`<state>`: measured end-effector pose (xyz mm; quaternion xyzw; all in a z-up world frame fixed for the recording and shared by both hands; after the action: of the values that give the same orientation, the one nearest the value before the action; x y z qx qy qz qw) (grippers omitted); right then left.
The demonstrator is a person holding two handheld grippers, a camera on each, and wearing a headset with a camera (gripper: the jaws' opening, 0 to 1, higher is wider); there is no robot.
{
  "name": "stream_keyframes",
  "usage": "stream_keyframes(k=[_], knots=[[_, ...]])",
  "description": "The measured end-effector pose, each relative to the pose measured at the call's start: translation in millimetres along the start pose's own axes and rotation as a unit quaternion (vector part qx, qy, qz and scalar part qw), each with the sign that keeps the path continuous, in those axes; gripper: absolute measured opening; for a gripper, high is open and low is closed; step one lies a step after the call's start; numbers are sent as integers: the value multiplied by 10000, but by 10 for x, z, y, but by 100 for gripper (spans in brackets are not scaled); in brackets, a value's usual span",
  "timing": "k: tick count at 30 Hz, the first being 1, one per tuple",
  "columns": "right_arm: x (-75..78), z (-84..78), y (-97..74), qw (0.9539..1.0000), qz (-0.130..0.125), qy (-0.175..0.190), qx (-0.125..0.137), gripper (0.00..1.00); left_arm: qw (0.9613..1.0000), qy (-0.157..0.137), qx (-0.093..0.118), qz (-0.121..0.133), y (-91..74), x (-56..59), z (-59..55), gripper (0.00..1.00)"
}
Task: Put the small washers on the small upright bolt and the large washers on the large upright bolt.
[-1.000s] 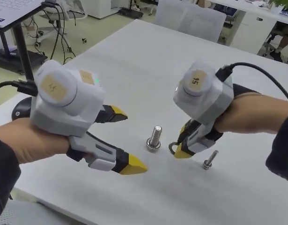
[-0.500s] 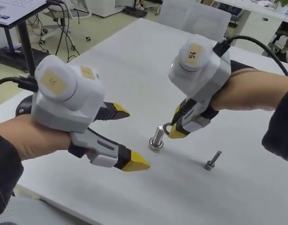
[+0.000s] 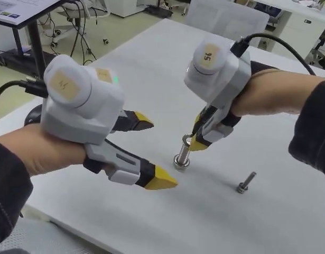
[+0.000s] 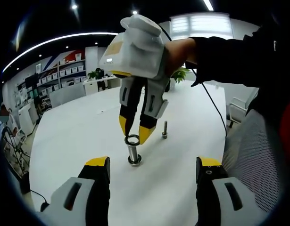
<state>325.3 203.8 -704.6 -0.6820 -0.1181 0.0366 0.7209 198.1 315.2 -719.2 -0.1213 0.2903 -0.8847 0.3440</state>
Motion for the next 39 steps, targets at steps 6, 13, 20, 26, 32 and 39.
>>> stream_keyframes(k=[6,13,20,26,32,39], knots=[[23,23,52,9999,72,-9,-69,24,10000,5,17,-8,6,-3,10,74],[23,16,89,9999,134,2,-109,24,10000,-4,37,-7,7,-6,15,74],[29,7,120,9998,168,15,-125,24,10000,-26,61,-9,11,-10,17,74],[34,18,149,9997,205,14,-151,24,10000,-32,72,-13,9,-13,17,74],[34,35,185,9995,212,-32,-225,24,10000,-44,71,-11,3,-13,12,74],[68,61,288,9991,275,-20,-307,24,10000,-55,65,-17,-1,-19,6,74]])
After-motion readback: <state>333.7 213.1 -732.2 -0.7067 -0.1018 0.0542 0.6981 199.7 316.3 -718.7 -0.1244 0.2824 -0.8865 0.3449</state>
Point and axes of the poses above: the centre of the closed fingertips' face, and the gripper's own axes: y roughly forward along the fingers, x roughly to its right, z roughly out of its top, the point moved 10 cm from there along -y, roughly backward along the fingers, and after that the axes turned 11 degrees about -x, right-handed, at the moved point
